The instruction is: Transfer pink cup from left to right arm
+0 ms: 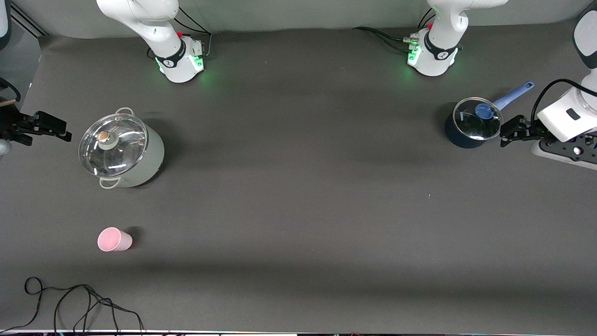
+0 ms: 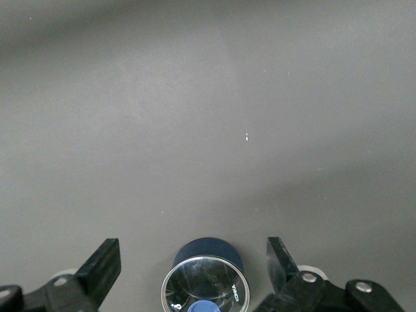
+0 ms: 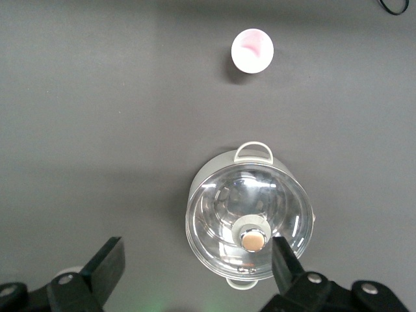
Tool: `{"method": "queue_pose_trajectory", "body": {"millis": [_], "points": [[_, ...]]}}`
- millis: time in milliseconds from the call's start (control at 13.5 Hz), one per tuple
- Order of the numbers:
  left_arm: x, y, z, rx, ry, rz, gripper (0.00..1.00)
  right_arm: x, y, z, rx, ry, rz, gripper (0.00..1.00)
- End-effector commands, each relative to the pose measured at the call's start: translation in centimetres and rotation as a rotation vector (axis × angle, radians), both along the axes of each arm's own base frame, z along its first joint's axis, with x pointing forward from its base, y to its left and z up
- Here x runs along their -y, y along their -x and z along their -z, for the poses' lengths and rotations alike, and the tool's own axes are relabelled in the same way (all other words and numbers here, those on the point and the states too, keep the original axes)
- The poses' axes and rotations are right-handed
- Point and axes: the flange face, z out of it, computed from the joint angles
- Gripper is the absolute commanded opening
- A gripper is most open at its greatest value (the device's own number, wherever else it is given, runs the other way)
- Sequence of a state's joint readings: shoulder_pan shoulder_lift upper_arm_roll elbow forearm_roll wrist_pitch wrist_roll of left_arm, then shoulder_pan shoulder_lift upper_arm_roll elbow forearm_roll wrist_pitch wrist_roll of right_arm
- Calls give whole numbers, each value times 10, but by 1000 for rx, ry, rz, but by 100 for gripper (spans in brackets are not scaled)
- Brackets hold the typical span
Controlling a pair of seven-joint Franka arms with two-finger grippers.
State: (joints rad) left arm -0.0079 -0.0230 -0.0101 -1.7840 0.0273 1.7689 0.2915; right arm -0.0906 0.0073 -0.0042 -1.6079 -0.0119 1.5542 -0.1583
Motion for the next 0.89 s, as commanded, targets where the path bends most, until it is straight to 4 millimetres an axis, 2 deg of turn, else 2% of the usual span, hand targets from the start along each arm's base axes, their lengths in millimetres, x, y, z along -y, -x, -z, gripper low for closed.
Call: {"method": "queue_pose_trajectory", "body": {"millis": [0, 222, 815], "points": [[-1, 10, -5, -2, -7, 15, 100, -2, -2, -1, -1, -23, -8, 100], [-2, 11, -12, -29, -8, -2, 100, -1, -2, -1, 0, -34, -3, 100], [-4, 12, -9, -57, -8, -15, 100, -2, -3, -3, 3, -34, -4, 100]]}}
